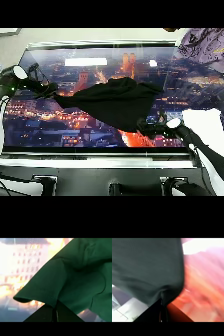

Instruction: Fold the clothes and pants, and hang the long-sleeved shirts on hangers.

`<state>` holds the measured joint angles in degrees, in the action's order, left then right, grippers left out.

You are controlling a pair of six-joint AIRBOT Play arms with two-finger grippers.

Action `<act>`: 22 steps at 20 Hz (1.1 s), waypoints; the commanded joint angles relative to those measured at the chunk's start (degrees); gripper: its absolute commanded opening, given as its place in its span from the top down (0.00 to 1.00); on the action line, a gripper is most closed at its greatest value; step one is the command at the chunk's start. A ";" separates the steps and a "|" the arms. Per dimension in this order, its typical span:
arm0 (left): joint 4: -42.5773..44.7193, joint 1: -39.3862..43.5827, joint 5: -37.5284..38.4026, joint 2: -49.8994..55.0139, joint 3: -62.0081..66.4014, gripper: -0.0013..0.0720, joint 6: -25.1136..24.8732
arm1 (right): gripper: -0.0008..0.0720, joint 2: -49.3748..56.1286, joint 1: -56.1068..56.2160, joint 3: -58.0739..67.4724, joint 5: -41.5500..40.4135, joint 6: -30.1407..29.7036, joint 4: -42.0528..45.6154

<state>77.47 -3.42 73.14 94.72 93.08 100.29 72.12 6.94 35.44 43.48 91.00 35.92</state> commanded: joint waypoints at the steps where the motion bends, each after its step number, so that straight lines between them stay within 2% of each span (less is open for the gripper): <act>1: 0.94 0.00 -0.11 -2.03 6.64 0.96 -3.02 | 0.95 -2.49 -0.39 9.99 1.22 -1.90 -0.24; 6: 10.43 0.02 -0.74 -12.00 27.28 0.96 -2.95 | 0.95 -7.72 -0.33 42.16 9.14 -1.86 7.80; 11: 16.20 0.00 -10.34 -35.01 25.40 0.96 -2.69 | 0.95 -16.15 -0.33 67.12 12.68 -1.03 17.77; 14: 16.48 -0.02 -10.80 -45.99 22.91 0.96 -1.81 | 0.95 -22.73 -0.33 71.56 12.11 -1.70 20.46; 17: 17.16 -0.02 -9.42 -51.71 22.60 0.96 0.94 | 0.95 -27.89 -0.33 71.63 12.13 -1.66 21.92; 22: 17.68 -0.07 -8.31 -49.44 21.99 0.96 1.84 | 0.95 -26.43 -0.33 71.60 14.40 3.78 29.83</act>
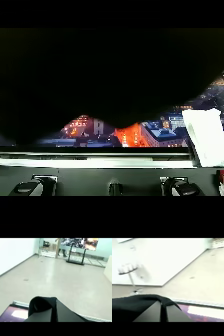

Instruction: Fold the clothes and pants, and hang the long-sleeved shirts on hangers.

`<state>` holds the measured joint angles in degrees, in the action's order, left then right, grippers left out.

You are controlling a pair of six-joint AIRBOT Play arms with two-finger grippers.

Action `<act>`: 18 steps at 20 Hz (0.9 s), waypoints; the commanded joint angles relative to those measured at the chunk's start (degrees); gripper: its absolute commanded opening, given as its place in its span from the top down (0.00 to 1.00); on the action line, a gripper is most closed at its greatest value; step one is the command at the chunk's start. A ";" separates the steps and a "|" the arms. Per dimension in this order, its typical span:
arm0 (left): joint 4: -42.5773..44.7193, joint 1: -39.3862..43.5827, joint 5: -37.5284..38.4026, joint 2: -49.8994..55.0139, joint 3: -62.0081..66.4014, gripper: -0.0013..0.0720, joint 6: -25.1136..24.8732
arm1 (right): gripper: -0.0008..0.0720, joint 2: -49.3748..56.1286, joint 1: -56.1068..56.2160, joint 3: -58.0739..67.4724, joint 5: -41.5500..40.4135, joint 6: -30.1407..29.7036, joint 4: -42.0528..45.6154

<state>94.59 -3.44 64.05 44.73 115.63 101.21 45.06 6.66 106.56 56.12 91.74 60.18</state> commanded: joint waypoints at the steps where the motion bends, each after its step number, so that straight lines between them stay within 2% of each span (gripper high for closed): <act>1: 0.55 -0.04 1.99 2.54 -1.29 0.96 0.90 | 0.95 2.82 -0.04 0.48 3.13 4.26 7.89; 3: 0.37 -0.04 5.14 8.66 -3.54 0.96 0.87 | 0.95 8.79 -0.04 0.48 5.46 8.52 10.88; 6: -0.37 -0.04 5.55 21.53 -6.54 0.96 0.52 | 0.95 21.99 -0.04 0.46 8.74 10.97 13.53; 8: -2.16 -0.04 3.96 31.69 -6.73 0.96 -1.22 | 0.95 31.43 -0.04 0.46 8.48 12.15 14.03; 12: -8.24 -0.02 -2.73 50.01 -6.73 0.96 -1.29 | 0.95 47.98 -0.04 0.48 6.03 12.72 13.84; 15: -15.30 0.26 -6.73 59.45 -6.73 0.96 -1.31 | 0.95 56.87 -0.04 0.48 4.13 14.08 13.53; 18: -18.78 0.74 -6.64 65.31 -6.71 0.96 -1.29 | 0.95 62.16 -0.02 0.48 3.21 17.40 13.51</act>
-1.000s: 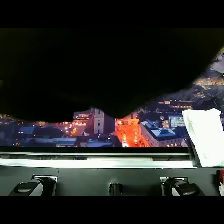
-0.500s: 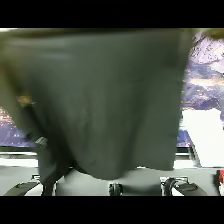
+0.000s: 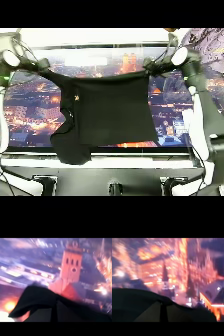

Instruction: Fold the clothes and pants, and hang the long-sleeved shirts on hangers.

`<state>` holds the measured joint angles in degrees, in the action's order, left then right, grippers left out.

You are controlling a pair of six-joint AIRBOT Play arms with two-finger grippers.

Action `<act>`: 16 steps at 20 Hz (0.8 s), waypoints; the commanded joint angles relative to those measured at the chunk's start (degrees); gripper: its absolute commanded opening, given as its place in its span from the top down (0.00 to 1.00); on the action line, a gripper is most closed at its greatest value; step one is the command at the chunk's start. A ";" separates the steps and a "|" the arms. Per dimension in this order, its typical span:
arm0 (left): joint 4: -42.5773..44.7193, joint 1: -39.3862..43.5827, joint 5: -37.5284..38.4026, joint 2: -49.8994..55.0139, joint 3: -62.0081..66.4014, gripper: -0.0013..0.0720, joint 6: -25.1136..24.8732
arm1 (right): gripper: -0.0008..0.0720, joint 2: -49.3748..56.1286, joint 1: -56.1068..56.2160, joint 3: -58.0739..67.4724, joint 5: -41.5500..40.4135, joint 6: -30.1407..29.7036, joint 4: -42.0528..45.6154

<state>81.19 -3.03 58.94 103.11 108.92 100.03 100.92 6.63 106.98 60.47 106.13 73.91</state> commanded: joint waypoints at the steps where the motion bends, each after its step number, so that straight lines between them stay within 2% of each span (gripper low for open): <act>1: -6.51 0.48 -0.68 8.07 0.00 0.96 -0.13 | 0.95 7.41 -0.02 0.07 -1.25 4.00 -0.26; 3: -7.28 0.48 1.55 8.85 -0.02 0.95 -0.11 | 0.94 8.41 -0.02 0.07 -1.22 4.81 -1.03; 4: -7.26 0.24 2.47 8.66 0.02 0.82 -0.13 | 0.91 8.41 -0.02 0.07 -1.14 4.81 -1.38; 5: -7.26 -0.31 4.07 8.22 0.46 0.46 -0.13 | 0.78 8.11 -0.09 0.09 -0.55 4.81 -1.84; 6: -7.28 -1.18 6.25 7.76 1.29 0.14 -0.13 | 0.60 7.45 -0.09 0.09 0.55 4.72 -1.81; 7: -7.30 -2.43 9.49 7.21 2.51 0.06 -0.96 | 0.45 6.43 -0.22 0.09 1.95 4.39 -1.57; 10: -7.30 -6.84 21.05 4.17 4.52 0.06 -12.96 | 0.40 1.66 -4.37 0.09 8.39 -3.39 -5.46; 12: -10.99 -11.45 24.26 1.81 4.11 0.07 -13.09 | 0.40 -1.64 -9.38 0.07 15.26 -8.61 -6.14; 14: -12.31 -14.86 27.23 -0.96 2.23 0.07 -13.09 | 0.32 -3.65 -14.73 0.02 26.18 -16.44 -8.28; 16: -13.03 -17.70 26.69 -7.21 -5.81 0.07 -13.97 | 0.32 -4.70 -18.47 -1.75 34.93 -22.84 -9.22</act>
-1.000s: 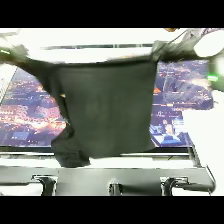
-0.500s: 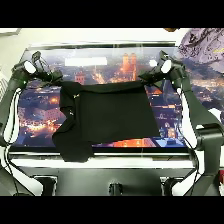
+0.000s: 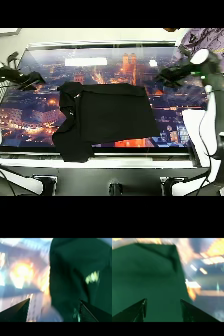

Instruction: Fold the clothes and pants, and hang the long-sleeved shirts on hangers.

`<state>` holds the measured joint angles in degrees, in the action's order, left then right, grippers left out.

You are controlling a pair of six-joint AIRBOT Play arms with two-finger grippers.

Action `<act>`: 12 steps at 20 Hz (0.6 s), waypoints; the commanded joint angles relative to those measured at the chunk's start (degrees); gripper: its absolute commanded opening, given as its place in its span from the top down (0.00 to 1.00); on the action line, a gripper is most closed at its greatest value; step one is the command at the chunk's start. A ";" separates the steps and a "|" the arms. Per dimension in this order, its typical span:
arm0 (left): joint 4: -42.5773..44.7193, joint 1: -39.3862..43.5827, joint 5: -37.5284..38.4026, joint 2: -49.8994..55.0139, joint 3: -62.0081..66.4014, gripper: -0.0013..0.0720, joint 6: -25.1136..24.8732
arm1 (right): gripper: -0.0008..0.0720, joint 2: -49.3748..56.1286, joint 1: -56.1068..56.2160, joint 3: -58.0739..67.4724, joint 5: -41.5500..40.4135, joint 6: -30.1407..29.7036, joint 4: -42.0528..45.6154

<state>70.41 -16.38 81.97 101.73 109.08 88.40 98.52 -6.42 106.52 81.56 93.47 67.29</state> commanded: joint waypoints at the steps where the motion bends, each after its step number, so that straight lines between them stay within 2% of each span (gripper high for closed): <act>1: -3.63 -6.01 2.97 -9.94 -12.39 0.07 -2.58 | 0.32 -3.58 -7.76 -4.26 12.81 -10.54 -6.69; 2: -5.03 -7.58 2.27 -14.10 -19.52 0.07 -3.72 | 0.33 -5.20 -9.42 -8.13 12.83 -13.77 -9.42; 5: -5.92 -11.91 -2.86 -28.98 -44.35 0.07 -5.20 | 0.33 -11.04 -14.23 -23.98 9.46 -17.42 -11.17; 7: -5.92 -13.33 -7.30 -37.05 -56.28 0.07 -6.05 | 0.33 -13.81 -17.07 -34.99 6.29 -19.47 -11.61; 9: -5.92 -13.20 -10.91 -41.70 -63.01 0.07 -5.97 | 0.33 -13.97 -17.84 -42.03 3.21 -20.65 -11.50; 12: -5.95 -12.85 -11.76 -42.51 -65.88 0.07 -5.95 | 0.33 -13.55 -17.55 -47.65 -2.91 -25.03 -11.91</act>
<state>64.79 -28.86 73.10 62.89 49.78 82.89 85.52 -23.11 66.00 83.79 72.95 56.21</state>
